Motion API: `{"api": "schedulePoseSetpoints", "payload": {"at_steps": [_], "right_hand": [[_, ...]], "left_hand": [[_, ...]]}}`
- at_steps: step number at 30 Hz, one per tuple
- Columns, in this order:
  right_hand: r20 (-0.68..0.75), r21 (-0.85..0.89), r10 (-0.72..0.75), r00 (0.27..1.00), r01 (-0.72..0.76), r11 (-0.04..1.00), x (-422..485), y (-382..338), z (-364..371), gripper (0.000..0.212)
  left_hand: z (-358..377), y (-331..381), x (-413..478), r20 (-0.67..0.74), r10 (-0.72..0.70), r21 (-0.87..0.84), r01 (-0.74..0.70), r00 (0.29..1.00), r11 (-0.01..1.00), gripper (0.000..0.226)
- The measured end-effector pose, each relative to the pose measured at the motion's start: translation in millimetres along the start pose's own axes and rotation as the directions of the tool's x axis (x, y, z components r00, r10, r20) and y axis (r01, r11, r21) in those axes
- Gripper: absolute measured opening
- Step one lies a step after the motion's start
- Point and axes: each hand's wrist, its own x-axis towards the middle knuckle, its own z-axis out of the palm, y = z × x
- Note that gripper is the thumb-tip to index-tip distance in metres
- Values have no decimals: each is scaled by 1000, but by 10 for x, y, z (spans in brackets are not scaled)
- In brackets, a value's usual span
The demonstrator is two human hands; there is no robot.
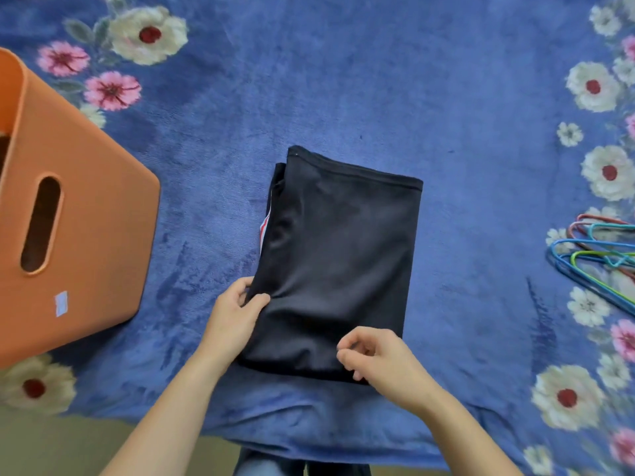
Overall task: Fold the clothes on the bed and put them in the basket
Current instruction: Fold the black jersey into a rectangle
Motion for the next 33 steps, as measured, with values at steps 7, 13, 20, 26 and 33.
{"api": "schedulePoseSetpoints", "payload": {"at_steps": [7,13,20,26,33], "right_hand": [[-412,67,215,886,-206,976,95,416,-107,37],[-120,373,231,966,-172,912,97,684,-316,16],[-58,257,243,968,-221,941,201,722,-402,34],[-268,182,337,902,-297,938,442,595,-287,76],[-310,-1,249,918,-262,965,526,798,-277,66]], "left_hand": [[26,-216,-97,-62,86,329,-61,994,942,38],[81,-382,-248,-199,228,285,-167,953,944,20],[266,-277,-204,-222,564,671,-295,795,680,41],[868,56,217,517,669,780,-616,535,-110,52],[327,157,932,476,610,864,-468,634,-188,60]]}}
